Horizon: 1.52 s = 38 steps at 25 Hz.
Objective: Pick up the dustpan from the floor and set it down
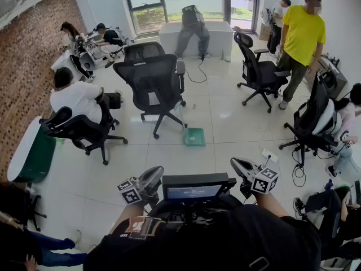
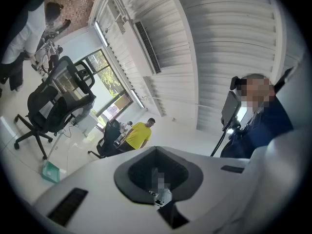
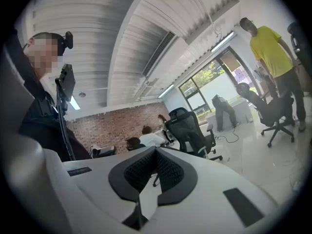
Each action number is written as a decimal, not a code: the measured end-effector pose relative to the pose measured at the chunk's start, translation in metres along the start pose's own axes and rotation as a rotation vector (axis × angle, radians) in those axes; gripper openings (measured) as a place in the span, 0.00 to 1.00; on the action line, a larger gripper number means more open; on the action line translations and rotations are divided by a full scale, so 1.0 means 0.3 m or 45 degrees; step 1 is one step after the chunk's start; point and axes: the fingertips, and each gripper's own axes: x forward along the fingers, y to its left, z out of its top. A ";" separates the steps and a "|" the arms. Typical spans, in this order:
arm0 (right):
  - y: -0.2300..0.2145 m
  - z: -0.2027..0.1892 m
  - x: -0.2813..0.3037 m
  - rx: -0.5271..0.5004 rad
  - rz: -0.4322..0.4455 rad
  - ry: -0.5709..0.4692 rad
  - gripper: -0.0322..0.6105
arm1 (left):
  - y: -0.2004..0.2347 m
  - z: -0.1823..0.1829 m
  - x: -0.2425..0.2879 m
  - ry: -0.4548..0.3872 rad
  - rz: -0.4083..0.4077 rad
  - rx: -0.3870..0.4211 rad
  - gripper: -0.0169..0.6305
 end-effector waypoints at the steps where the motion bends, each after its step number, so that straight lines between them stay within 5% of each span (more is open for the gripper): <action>1: -0.022 0.005 -0.033 -0.002 0.006 -0.001 0.07 | -0.018 -0.024 0.027 0.000 0.005 0.001 0.06; 9: -0.197 0.040 -0.157 0.039 0.066 0.014 0.07 | -0.077 -0.158 0.228 -0.006 0.047 -0.018 0.06; 15: -0.281 0.054 -0.072 0.044 0.082 0.035 0.06 | 0.008 -0.158 0.257 -0.010 0.069 -0.047 0.06; 20: -0.340 0.045 0.163 0.022 0.018 0.046 0.06 | 0.260 -0.032 0.202 -0.009 0.029 -0.073 0.06; 30: -0.338 0.155 0.821 0.008 -0.170 0.025 0.06 | 0.820 0.487 0.042 0.130 -0.115 -0.076 0.06; 38: -0.634 0.202 1.076 0.029 -0.186 0.047 0.06 | 1.196 0.550 0.265 0.168 -0.100 -0.120 0.06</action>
